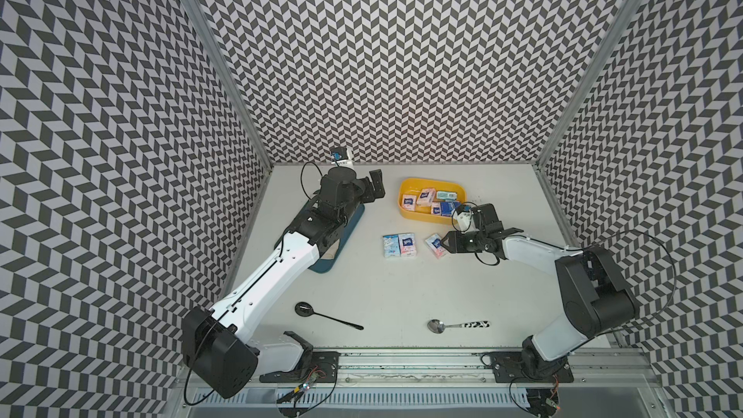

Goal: Take the pocket tissues out of the storage box
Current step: Move the pocket tissues to the center of the board.

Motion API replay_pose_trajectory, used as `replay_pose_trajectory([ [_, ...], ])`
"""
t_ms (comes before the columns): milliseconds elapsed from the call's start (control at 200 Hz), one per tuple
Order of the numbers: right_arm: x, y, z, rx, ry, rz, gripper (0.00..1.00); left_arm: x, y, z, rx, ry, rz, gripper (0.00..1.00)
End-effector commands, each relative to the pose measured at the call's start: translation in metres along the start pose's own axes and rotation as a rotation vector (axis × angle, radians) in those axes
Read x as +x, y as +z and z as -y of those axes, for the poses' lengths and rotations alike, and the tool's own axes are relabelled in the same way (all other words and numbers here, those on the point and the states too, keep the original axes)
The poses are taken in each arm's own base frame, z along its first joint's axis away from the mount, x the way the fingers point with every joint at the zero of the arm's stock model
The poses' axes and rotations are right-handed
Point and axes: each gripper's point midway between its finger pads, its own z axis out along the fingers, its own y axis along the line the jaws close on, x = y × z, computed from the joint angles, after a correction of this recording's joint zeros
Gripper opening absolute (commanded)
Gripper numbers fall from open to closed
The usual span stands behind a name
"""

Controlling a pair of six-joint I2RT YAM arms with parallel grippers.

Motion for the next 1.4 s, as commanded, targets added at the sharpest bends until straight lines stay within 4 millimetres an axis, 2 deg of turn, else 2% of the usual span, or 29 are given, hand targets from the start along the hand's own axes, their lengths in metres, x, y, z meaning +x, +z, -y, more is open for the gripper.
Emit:
replay_pose_trajectory([
  [0,0.003,0.007,-0.004,-0.030,-0.033,0.014,0.48,-0.006,-0.003,0.003,0.001,-0.007,0.015,0.99],
  [240,0.016,0.010,-0.005,-0.005,-0.046,-0.011,0.46,-0.002,-0.003,0.001,-0.001,-0.009,0.013,0.99],
  [406,0.017,0.005,-0.019,-0.019,-0.071,-0.003,0.45,-0.001,-0.003,0.000,-0.004,-0.007,0.015,0.99],
  [581,0.015,0.004,-0.024,-0.030,-0.073,-0.008,0.45,0.003,0.000,-0.001,-0.003,-0.007,0.007,0.99],
  [756,0.007,0.005,-0.014,0.014,-0.067,-0.002,0.45,0.003,0.000,-0.001,-0.006,0.001,0.008,0.99],
  [931,-0.003,0.009,-0.016,0.003,-0.068,0.004,0.45,0.001,0.000,-0.002,-0.013,0.005,0.013,0.99],
  [1262,0.015,0.023,-0.008,-0.002,-0.054,-0.034,0.32,0.003,0.000,-0.004,-0.022,0.010,0.010,0.99],
  [1397,0.017,0.030,-0.012,-0.002,-0.045,-0.033,0.31,0.007,0.001,-0.005,-0.020,0.010,0.005,0.99],
])
